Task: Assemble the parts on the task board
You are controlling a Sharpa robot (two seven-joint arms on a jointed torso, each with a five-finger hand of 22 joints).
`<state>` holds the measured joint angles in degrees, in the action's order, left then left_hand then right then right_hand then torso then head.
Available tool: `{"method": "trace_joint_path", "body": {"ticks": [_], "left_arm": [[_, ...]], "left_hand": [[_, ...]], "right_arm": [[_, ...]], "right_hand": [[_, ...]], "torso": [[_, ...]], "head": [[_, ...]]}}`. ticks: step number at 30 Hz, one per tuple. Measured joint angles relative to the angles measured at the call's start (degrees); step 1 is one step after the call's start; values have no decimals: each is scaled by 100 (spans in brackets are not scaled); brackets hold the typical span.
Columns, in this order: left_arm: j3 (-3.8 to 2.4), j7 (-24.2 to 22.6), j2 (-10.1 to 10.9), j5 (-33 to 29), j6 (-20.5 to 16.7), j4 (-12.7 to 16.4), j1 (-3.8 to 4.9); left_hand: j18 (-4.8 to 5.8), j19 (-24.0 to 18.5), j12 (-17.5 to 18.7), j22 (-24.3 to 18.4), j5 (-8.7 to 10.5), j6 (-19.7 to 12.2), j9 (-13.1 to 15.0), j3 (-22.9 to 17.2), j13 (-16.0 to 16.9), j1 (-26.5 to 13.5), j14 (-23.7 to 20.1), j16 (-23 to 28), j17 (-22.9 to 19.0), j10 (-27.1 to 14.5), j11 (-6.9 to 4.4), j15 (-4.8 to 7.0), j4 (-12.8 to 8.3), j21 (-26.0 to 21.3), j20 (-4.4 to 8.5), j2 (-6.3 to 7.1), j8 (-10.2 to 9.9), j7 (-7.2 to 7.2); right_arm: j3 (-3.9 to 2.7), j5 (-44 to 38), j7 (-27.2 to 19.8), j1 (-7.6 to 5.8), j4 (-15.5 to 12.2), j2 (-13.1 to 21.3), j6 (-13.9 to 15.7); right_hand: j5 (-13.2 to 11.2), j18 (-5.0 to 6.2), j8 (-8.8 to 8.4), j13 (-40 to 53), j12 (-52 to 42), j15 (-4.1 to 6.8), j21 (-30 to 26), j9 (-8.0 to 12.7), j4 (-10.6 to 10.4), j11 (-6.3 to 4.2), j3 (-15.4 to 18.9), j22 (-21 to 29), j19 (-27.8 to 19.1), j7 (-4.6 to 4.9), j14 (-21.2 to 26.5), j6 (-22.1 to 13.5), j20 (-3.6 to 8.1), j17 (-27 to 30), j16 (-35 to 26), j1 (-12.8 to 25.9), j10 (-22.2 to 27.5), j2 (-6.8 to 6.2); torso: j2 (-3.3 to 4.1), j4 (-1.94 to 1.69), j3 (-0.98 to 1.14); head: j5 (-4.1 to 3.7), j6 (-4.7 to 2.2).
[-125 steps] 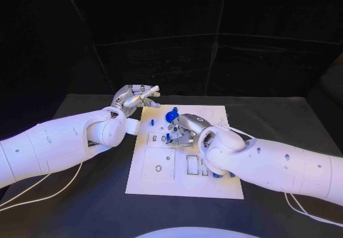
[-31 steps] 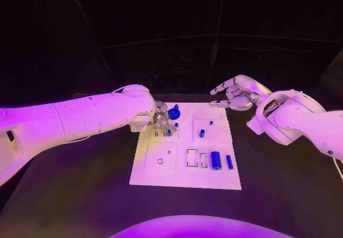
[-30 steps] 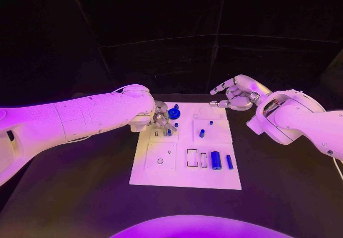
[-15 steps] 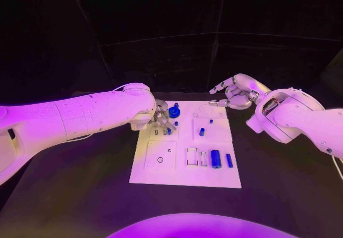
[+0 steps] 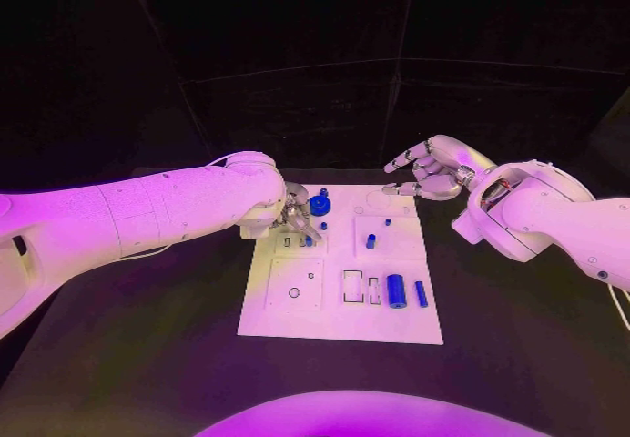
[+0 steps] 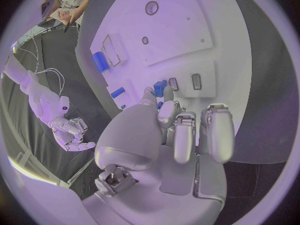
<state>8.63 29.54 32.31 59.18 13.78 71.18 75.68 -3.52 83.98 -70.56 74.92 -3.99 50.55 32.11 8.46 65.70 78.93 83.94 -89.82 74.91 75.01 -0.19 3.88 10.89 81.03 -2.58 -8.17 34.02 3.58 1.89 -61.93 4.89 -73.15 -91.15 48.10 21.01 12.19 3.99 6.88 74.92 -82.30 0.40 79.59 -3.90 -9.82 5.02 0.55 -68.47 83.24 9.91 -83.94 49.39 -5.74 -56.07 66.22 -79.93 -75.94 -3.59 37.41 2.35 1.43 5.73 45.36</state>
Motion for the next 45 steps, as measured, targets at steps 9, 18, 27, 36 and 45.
{"method": "trace_joint_path", "body": {"ticks": [9,18,27,36,45], "left_arm": [[-8,0,43,-66,-15,47,9],[2,-1,171,-270,-167,174,-6],[0,-4,435,-672,-635,465,-14],[3,-14,700,-891,-1151,778,-69],[6,-17,784,-894,-1639,868,-196]], "left_hand": [[0,-18,74,0,-165,-57,-33,-683,-54,322,10,0,0,-17,-64,51,-196,-25,56,54,-110,-2],[0,-6,147,0,-251,-52,100,-1920,-9,211,12,0,0,16,-95,52,344,-47,79,631,-143,-8],[0,-6,131,0,-315,-53,506,-3500,-77,-549,22,0,0,106,-85,62,194,-69,79,1276,121,-9],[0,-6,131,0,-315,-74,581,-3756,-88,-675,22,0,0,128,-105,62,81,-69,79,1344,155,-29],[0,-6,157,0,-314,-81,597,-3766,-110,-711,22,0,0,127,-105,62,71,-69,78,1381,155,-22]], "right_arm": [[0,0,1,0,21,-10,-4],[0,1,0,1,46,-29,-5],[0,1,-4,1,83,-32,-6],[0,1,-2,1,104,13,-6],[0,1,1,0,109,35,-6]], "right_hand": [[0,0,0,0,0,0,0,0,-13,0,14,9,0,0,0,0,0,0,0,0,0,0],[0,0,0,0,0,0,-23,0,-21,0,21,15,-18,0,0,0,19,0,0,0,0,0],[-33,1,22,0,0,0,-25,0,-85,-6,85,26,-21,0,0,0,22,5,0,34,5,33],[-149,0,22,0,0,0,-25,0,-262,-21,294,36,-21,0,0,0,22,9,0,114,21,114],[-130,0,22,0,0,0,-47,1,-280,-21,343,44,-22,0,0,0,22,9,0,136,20,136]], "torso": [[0,-4,0],[-1,-7,0],[-2,-14,6],[-6,-31,8],[-12,-65,24]], "head": [[12,10],[29,4],[61,-5],[71,-4],[67,13]]}}
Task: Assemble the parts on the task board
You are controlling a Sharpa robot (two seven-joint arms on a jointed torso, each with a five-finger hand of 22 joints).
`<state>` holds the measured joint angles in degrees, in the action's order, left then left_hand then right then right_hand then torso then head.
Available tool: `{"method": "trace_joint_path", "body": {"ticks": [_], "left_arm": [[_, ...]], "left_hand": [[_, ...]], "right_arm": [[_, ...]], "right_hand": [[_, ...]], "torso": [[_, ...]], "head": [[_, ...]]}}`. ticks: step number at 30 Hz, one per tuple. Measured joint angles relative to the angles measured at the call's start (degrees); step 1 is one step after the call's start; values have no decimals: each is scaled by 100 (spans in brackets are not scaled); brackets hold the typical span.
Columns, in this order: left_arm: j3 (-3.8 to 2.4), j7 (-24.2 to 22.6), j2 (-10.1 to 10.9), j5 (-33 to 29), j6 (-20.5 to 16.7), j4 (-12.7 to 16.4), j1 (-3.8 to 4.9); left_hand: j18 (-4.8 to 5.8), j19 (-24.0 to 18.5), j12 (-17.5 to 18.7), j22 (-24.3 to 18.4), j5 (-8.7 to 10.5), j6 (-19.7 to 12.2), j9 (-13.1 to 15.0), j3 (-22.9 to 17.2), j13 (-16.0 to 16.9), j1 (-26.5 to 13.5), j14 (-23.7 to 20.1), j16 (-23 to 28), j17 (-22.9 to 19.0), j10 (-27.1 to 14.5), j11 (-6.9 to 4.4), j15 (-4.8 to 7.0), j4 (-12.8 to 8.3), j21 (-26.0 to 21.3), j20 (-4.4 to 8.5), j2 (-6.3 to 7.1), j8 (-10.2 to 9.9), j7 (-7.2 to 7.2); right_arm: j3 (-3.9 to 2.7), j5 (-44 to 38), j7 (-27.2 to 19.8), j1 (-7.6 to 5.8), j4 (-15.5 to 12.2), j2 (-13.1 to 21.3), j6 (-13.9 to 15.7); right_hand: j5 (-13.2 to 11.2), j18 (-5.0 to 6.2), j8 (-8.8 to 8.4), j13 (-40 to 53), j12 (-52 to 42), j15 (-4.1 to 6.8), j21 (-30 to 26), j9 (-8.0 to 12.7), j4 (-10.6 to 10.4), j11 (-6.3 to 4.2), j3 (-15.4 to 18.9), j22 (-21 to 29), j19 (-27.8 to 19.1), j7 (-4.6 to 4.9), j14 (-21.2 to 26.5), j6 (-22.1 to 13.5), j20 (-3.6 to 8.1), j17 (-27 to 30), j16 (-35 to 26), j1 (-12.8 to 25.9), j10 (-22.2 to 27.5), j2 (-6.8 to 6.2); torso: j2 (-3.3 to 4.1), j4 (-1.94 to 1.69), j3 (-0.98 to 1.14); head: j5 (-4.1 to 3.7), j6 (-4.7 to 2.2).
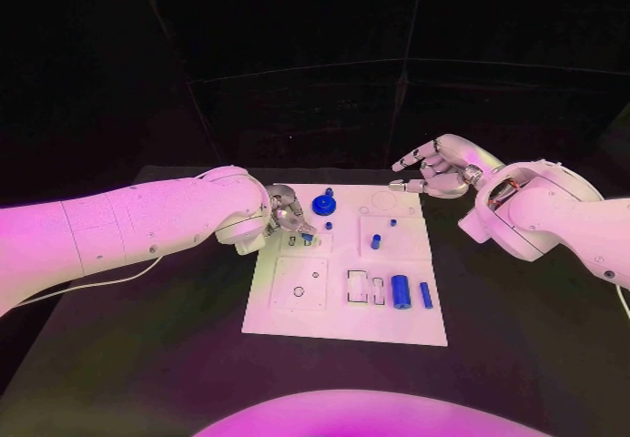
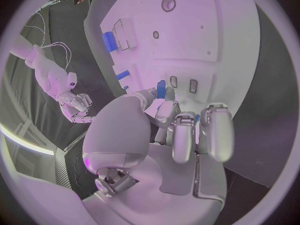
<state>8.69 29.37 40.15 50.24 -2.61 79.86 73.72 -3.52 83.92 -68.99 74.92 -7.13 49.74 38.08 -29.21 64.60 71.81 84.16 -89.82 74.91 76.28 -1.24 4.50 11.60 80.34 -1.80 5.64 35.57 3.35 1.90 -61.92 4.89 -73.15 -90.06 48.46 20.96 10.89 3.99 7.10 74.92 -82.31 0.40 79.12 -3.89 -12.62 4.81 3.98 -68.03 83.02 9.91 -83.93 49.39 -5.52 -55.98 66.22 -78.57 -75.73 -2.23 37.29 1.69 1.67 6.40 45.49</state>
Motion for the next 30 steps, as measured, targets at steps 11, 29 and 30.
{"method": "trace_joint_path", "body": {"ticks": [11,29,30], "left_arm": [[1,-1,-75,190,-342,-52,-120],[1,9,-142,563,-385,-122,-214],[1,10,-141,573,-377,-125,-214]], "left_hand": [[0,0,0,0,9,-1,4,-77,-15,-38,0,0,0,-1,1,0,-77,0,0,38,0,2],[-1,-1,0,0,28,-11,14,-93,-6,-37,0,0,0,-2,2,-1,-62,0,-2,37,-8,15],[-1,-1,0,0,29,-9,14,-93,-6,-37,0,0,0,-2,2,0,-62,0,-2,36,-6,14]], "right_arm": [[0,0,3,0,14,-5,0],[0,0,99,0,33,-22,2],[0,0,106,0,34,-22,2]], "right_hand": [[0,0,0,0,0,0,0,0,-22,0,22,6,0,0,0,0,0,0,0,0,0,0],[-2,0,0,0,0,0,1,0,-22,0,22,26,0,0,0,0,0,-1,0,0,0,0],[14,0,0,0,0,0,1,0,-31,0,31,29,0,0,0,0,0,-1,0,0,0,0]], "torso": [[7,9,-1],[9,11,-5],[9,10,-5]], "head": [[27,-3],[13,14],[13,15]]}}
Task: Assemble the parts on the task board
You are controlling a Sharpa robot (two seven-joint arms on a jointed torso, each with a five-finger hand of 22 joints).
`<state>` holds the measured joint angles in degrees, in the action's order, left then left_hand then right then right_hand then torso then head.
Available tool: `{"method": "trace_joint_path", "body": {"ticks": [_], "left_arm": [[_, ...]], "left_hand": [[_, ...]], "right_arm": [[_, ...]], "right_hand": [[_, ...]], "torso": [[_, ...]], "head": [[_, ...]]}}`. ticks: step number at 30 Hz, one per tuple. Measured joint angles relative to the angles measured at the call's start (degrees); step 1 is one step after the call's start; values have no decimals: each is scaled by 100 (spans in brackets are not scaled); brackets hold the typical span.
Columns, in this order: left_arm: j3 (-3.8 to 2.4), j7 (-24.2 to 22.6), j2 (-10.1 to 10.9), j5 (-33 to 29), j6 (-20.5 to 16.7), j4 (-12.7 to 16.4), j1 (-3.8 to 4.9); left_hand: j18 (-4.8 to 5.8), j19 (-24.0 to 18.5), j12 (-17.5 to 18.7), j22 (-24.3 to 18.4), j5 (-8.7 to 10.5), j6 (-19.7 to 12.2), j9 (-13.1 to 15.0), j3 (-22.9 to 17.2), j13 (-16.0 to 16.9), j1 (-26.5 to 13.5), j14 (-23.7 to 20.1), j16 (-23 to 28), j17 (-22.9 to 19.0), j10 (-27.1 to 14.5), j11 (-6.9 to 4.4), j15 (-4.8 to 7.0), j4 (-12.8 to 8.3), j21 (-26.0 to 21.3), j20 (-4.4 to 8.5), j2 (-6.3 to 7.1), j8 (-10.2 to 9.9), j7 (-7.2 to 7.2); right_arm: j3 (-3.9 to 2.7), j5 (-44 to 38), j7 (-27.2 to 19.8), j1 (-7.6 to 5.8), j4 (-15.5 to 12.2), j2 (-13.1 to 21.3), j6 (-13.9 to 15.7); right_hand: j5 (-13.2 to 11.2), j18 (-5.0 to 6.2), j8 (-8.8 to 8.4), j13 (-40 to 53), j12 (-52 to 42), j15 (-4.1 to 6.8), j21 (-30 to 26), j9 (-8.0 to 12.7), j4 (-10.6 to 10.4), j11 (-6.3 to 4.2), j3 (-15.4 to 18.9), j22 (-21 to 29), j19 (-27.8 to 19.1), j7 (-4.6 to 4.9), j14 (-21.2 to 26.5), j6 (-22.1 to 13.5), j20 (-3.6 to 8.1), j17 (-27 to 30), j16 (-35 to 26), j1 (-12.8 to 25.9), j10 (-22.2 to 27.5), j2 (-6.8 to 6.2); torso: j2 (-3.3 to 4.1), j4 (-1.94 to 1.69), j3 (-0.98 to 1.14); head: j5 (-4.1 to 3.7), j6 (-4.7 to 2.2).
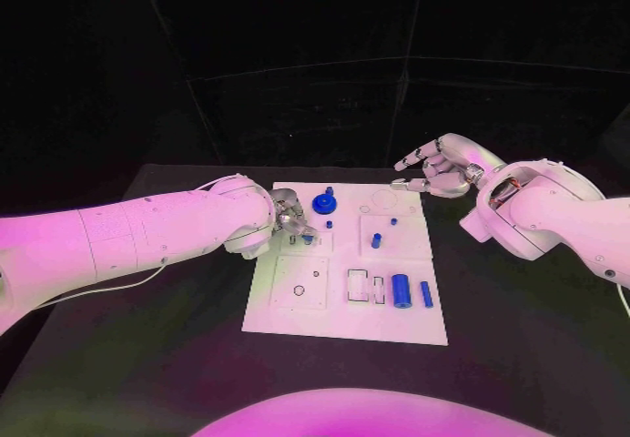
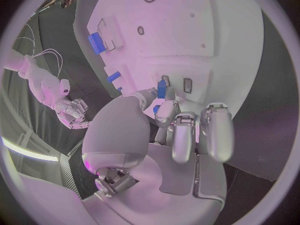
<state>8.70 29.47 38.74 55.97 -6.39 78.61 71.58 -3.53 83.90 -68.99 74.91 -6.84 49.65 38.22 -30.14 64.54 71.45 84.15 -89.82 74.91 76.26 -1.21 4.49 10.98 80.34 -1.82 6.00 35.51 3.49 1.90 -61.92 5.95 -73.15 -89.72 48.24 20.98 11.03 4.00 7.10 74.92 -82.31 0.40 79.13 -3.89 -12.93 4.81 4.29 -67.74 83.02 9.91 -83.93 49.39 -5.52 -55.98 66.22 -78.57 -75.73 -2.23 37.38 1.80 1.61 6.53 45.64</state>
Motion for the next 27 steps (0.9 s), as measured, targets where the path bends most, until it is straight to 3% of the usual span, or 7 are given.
{"method": "trace_joint_path", "body": {"ticks": [10,27], "left_arm": [[-2,1,32,64,126,7,-1],[-12,0,48,100,355,9,11]], "left_hand": [[0,0,38,0,-4,18,0,0,-31,0,0,0,0,0,0,0,0,0,0,0,24,-15],[0,-1,42,0,-4,14,20,0,-41,0,0,0,0,-1,1,0,0,0,-1,0,21,-11]], "right_arm": [[0,-4,48,1,12,-13,0],[0,-6,86,1,57,-57,-3]], "right_hand": [[17,0,0,0,0,0,-21,0,-11,0,11,9,0,0,0,0,0,0,0,0,0,0],[16,0,0,0,0,0,-21,0,-11,0,11,9,0,0,0,0,0,0,0,0,0,0]], "torso": [[-6,-7,2],[-2,-2,5]], "head": [[31,29],[63,14]]}}
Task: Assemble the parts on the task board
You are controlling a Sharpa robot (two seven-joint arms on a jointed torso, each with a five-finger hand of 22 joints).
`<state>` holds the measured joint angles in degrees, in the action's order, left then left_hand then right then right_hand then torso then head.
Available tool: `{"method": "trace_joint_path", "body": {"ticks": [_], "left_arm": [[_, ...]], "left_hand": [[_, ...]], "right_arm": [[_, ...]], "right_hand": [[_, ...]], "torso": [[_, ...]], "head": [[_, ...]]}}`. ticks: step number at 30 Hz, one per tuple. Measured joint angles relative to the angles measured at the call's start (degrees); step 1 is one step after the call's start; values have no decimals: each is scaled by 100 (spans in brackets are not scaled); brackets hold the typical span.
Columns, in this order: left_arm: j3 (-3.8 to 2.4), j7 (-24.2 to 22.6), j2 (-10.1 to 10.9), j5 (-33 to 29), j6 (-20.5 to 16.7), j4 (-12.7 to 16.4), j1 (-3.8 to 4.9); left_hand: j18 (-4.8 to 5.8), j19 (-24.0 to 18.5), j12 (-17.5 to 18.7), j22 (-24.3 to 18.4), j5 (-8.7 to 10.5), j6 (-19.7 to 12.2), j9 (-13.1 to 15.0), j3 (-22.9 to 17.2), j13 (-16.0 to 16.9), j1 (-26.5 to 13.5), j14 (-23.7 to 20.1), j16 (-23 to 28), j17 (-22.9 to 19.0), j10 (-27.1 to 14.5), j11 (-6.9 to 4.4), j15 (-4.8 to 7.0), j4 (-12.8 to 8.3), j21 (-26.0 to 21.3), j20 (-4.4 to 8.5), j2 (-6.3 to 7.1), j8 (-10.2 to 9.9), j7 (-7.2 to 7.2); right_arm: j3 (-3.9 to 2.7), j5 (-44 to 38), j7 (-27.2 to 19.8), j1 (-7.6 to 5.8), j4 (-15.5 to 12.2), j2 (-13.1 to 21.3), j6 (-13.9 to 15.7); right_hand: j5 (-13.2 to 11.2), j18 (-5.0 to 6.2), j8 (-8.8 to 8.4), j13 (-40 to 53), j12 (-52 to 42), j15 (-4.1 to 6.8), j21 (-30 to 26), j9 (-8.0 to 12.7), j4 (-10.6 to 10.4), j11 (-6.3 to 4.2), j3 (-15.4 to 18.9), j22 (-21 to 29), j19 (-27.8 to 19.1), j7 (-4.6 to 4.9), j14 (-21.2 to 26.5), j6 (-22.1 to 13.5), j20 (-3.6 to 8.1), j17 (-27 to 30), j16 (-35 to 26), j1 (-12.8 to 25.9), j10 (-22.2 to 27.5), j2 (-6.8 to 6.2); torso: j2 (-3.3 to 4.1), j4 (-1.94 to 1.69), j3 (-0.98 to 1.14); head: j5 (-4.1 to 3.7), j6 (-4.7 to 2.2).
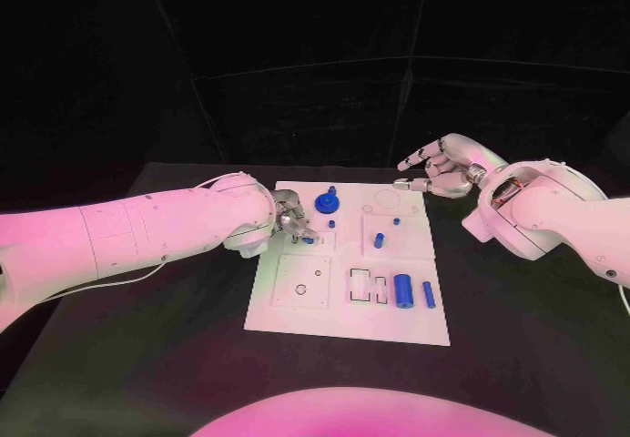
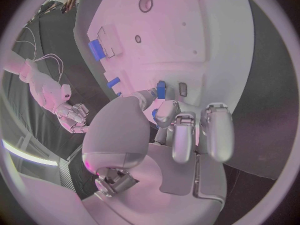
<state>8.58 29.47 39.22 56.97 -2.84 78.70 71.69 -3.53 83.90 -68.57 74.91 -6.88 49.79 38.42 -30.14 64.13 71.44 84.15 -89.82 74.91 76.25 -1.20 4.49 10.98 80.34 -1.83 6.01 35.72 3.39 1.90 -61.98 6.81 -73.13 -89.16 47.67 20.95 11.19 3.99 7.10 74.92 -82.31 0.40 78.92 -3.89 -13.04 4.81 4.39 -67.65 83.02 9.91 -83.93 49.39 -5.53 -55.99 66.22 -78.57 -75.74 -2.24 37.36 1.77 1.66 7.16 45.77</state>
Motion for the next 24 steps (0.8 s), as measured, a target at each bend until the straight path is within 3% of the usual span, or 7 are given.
{"method": "trace_joint_path", "body": {"ticks": [7,17,24], "left_arm": [[-3,-1,-34,9,84,-51,6],[-1,0,-82,10,169,-116,5],[3,1,-122,5,227,-187,2]], "left_hand": [[0,0,0,0,1,1,42,-53,8,-117,0,0,0,0,0,0,10,-23,0,-19,23,-1],[0,0,-40,0,5,74,107,-452,64,-636,-21,0,0,57,-54,21,-432,-23,0,50,96,-34],[0,19,-89,0,1,225,143,-118,107,-964,-21,0,0,96,-96,21,-221,-23,19,2,139,-145]], "right_arm": [[0,0,2,0,2,-10,0],[0,0,9,0,3,-10,0],[0,-1,11,0,3,-13,0]], "right_hand": [[0,0,21,0,0,0,0,0,-15,0,15,7,0,0,0,0,0,0,0,0,0,0],[28,0,21,0,0,0,0,0,2,0,31,16,0,0,0,0,0,0,0,0,0,0],[28,0,21,0,0,0,0,0,2,0,31,23,0,0,0,0,0,5,0,0,0,0]], "torso": [[-1,5,2],[-2,6,4],[-2,7,4]], "head": [[-3,-2],[-5,0],[-19,7]]}}
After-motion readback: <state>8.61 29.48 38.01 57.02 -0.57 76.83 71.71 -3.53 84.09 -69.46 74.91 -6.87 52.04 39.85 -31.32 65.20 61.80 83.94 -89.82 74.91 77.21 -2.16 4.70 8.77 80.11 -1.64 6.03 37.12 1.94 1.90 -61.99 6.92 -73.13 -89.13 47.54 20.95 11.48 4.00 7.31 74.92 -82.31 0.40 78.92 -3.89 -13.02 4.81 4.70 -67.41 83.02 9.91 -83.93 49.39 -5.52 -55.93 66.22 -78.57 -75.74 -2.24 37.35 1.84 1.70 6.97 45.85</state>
